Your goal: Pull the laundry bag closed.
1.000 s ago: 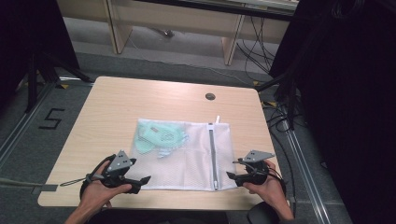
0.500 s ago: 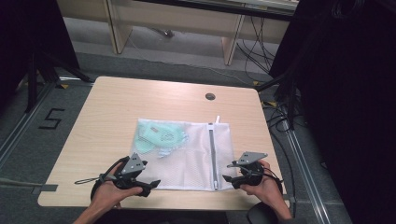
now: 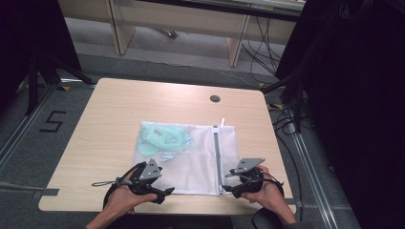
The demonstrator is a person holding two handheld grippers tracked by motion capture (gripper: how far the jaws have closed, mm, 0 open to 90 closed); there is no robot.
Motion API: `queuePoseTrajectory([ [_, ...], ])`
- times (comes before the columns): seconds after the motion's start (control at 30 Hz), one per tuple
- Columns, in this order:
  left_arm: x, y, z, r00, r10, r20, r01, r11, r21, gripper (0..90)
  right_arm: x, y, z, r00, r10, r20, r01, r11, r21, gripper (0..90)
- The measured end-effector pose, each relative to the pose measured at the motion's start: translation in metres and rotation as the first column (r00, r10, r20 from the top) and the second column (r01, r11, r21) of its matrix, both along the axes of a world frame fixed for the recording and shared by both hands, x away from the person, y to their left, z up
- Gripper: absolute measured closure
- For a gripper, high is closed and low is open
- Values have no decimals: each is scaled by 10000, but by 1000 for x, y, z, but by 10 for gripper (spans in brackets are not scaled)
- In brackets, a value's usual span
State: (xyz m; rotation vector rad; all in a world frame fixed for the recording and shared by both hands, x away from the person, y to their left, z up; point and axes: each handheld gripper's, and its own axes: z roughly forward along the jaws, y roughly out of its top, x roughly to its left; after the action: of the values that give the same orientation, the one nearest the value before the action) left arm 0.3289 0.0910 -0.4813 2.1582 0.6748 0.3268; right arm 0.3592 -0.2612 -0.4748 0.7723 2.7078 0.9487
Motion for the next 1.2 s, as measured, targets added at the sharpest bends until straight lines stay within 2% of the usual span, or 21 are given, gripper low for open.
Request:
queuePoseTrajectory([
  [0.03, -1, -2, -1, 9997, 128, -201, -132, 9997, -210, 180, 1, 0, 0, 9998, 162, 73, -162, 9999, -53, 341],
  [0.1, 0, -2, -1, 9996, 63, -259, -67, 9999, -155, 181, 1, 1, -1, 9999, 164, 24, -164, 9998, -76, 342],
  [0.17, 0, -4, -2, 9997, 73, -218, -77, 9997, -217, 181, 1, 2, -1, 9999, 153, -9, -153, 9999, -71, 342],
  [0.2, 0, -5, -2, 9999, 8, -117, -9, 9999, -126, 181, 2, 2, 0, 9993, 371, -50, -372, 9990, -246, 343],
  [0.27, 1, -7, -1, 9999, -147, 90, 147, 9999, -22, 202, -1, 7, -1, 9988, 471, -134, -471, 9989, -5, 378],
  [0.3, 1, -8, -3, 10000, -92, 21, 92, 9999, -128, 203, 0, 7, -1, 9983, 585, -82, -585, 9983, 19, 383],
  [0.33, 1, -8, -2, 9998, -153, 131, 154, 9999, -18, 202, -1, 9, -1, 9981, 594, -167, -595, 9982, -33, 391],
  [0.43, 2, -10, -3, 10000, -72, 58, 72, 10000, -16, 202, 0, 11, -1, 9970, 754, -177, -757, 9971, -127, 403],
  [0.47, 4, -11, -2, 9992, -358, 184, 357, 9994, 42, 203, -1, 13, -3, 9969, 727, -305, -730, 9973, -100, 413],
  [0.53, 2, -13, -3, 9998, -174, 123, 175, 9998, -88, 210, 0, 13, -2, 9958, 848, -333, -854, 9962, -162, 430],
  [0.6, 2, -16, -5, 9996, -247, 124, 249, 9996, -109, 210, 0, 13, -2, 9954, 882, -364, -888, 9959, -154, 438],
  [0.63, 2, -17, -4, 9995, -315, 20, 315, 9995, -75, 210, 1, 14, -3, 9930, 1138, -315, -1146, 9931, -248, 451],
  [0.67, 3, -18, -4, 9994, -335, 33, 335, 9994, -56, 210, -1, 16, -4, 9941, 980, -472, -990, 9949, -196, 459],
  [0.83, 2, -22, -7, 9993, -364, 42, 364, 9993, -56, 211, 2, 18, -5, 9856, 1613, -514, -1639, 9852, -502, 483],
  [0.87, 3, -22, -7, 9993, -364, 51, 364, 9993, 25, 211, 2, 18, -5, 9856, 1613, -514, -1639, 9852, -502, 483],
  [0.9, 2, -24, -8, 9991, -428, -30, 428, 9990, -107, 211, 2, 19, -5, 9872, 1529, -463, -1553, 9864, -533, 483],
  [0.93, 2, -25, -9, 9990, -446, -70, 447, 9990, 71, 211, 2, 21, -5, 9857, 1592, -552, -1623, 9850, -578, 486],
  [1.0, 1, -27, -10, 9987, -500, -34, 500, 9987, -3, 210, 3, 22, -6, 9827, 1791, -477, -1816, 9819, -544, 492],
  [1.07, 2, -27, -9, 9974, -716, 29, 715, 9974, 123, 210, 3, 24, -7, 9826, 1730, -676, -1775, 9818, -672, 493],
  [1.13, 1, -28, -10, 9981, -614, -66, 614, 9981, -23, 210, 4, 25, -8, 9814, 1795, -682, -1849, 9792, -836, 493],
  [1.2, 0, -29, -11, 9986, -508, -124, 508, 9987, 22, 210, 4, 27, -9, 9780, 1935, -783, -2008, 9746, -991, 493],
])
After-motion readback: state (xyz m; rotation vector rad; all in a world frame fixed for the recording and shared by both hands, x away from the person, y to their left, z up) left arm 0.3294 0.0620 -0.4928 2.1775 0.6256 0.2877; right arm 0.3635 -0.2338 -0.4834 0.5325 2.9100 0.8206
